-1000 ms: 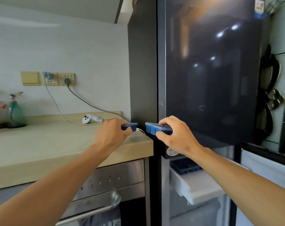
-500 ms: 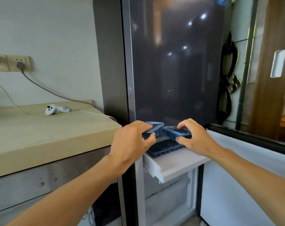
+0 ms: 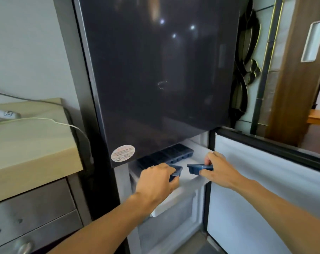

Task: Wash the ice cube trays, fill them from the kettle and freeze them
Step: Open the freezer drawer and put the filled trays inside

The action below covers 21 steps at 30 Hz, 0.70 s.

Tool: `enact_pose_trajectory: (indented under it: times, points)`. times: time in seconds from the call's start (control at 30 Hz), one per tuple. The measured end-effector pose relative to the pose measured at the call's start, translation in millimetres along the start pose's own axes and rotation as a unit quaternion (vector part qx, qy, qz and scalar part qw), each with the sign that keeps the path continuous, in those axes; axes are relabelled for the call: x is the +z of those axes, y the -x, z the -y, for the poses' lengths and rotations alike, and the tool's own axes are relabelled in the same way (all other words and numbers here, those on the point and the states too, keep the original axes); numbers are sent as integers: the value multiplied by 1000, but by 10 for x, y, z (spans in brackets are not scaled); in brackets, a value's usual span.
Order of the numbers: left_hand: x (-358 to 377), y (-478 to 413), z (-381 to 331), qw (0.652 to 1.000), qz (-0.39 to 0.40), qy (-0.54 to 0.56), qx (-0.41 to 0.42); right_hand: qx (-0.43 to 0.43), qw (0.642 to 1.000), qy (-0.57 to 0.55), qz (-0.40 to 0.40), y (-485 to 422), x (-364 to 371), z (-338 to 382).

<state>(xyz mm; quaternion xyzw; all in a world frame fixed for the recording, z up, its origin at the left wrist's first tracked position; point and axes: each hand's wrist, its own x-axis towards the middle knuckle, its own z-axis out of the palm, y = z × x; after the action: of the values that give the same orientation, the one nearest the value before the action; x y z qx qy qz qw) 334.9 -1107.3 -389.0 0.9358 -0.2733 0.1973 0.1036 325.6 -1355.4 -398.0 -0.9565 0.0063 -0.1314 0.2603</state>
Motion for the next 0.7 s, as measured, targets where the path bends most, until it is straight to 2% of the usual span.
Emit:
enact_pose_trajectory:
  times: [0.27,0.43,0.5,0.57,0.63,0.7]
  points:
    - [661,-645,-68,993,76,-90,32,21,999,22,39,-685,186,-414]
    - [916,-907,-205,979,124,-150,52,-10,994,84,65,-973,291,-568]
    - [996,-964,-208,982,144,-114,36,-27,986,134,92,-1054,331,-629]
    - [1056,-999,-182,986,166,-26,1,-39,973,191,123,-1106,361,-654]
    - [1103,-1031,-158,981,182,60,-39,-45,968,207,137,-1120,370,-655]
    - [1124,-1072,-170,974,196,94,-68,-45,967,206,142,-1099,347,-653]
